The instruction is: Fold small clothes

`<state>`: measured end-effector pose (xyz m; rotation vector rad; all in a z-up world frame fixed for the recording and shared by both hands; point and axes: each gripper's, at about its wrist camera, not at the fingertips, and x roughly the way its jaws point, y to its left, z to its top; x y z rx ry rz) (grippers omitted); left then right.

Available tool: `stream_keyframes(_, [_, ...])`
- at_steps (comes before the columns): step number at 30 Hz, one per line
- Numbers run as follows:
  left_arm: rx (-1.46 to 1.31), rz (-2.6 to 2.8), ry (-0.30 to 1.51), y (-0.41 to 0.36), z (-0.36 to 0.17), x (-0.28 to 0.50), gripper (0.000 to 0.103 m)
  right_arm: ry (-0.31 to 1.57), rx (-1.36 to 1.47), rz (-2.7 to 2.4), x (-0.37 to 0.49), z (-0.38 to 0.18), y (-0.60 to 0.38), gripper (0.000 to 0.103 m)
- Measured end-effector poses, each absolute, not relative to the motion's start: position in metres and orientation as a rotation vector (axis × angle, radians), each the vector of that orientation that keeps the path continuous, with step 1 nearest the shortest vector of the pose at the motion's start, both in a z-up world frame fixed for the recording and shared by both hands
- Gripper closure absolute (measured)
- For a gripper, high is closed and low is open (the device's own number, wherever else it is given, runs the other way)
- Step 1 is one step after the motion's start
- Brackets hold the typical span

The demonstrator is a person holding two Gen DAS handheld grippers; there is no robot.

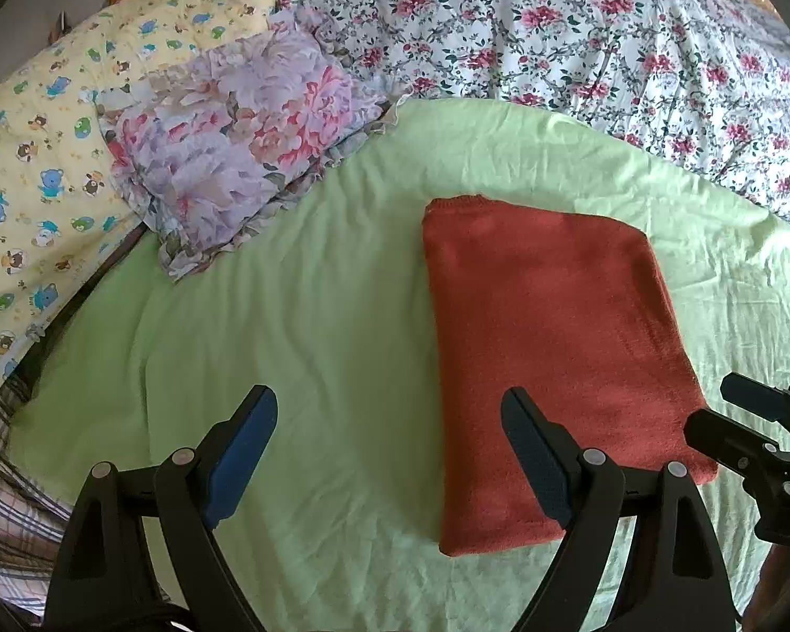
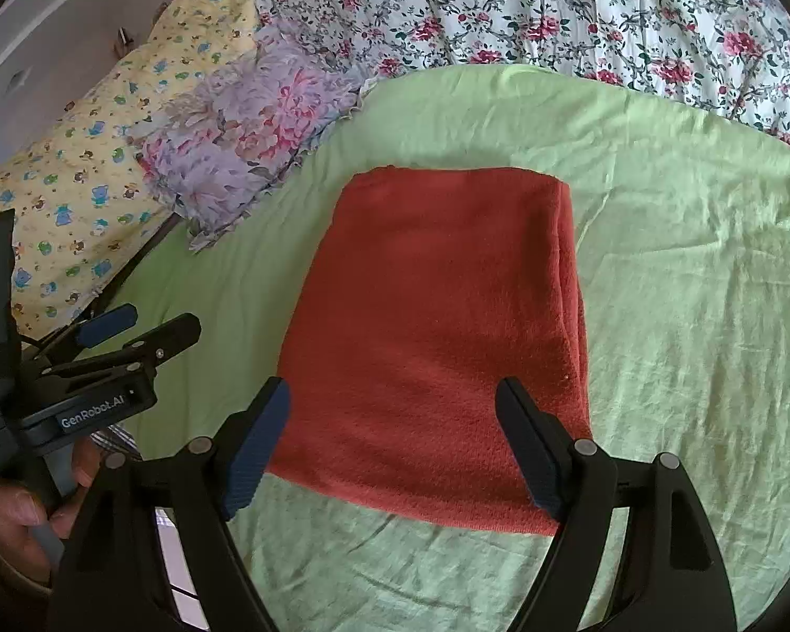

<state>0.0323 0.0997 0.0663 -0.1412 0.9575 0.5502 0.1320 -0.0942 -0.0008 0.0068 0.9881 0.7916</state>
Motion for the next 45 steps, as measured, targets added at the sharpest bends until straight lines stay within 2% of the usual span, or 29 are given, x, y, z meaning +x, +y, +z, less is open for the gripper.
stream_keyframes(21, [-0.141,0.528,0.981,0.099,0.057,0.041,0.016,1.013,0.01,0.78,0.143,-0.01,-0.099,0.022])
stream_keyframes(30, [-0.26,0.449,0.998,0.108,0.027,0.037,0.016,1.035,-0.012,0.74,0.157,-0.026,-0.108,0.022])
stream_keyframes(45, [-0.276,0.374,1.03,0.093,0.002,0.04,0.016,1.018,-0.01,0.718,0.154,-0.032,-0.12,0.022])
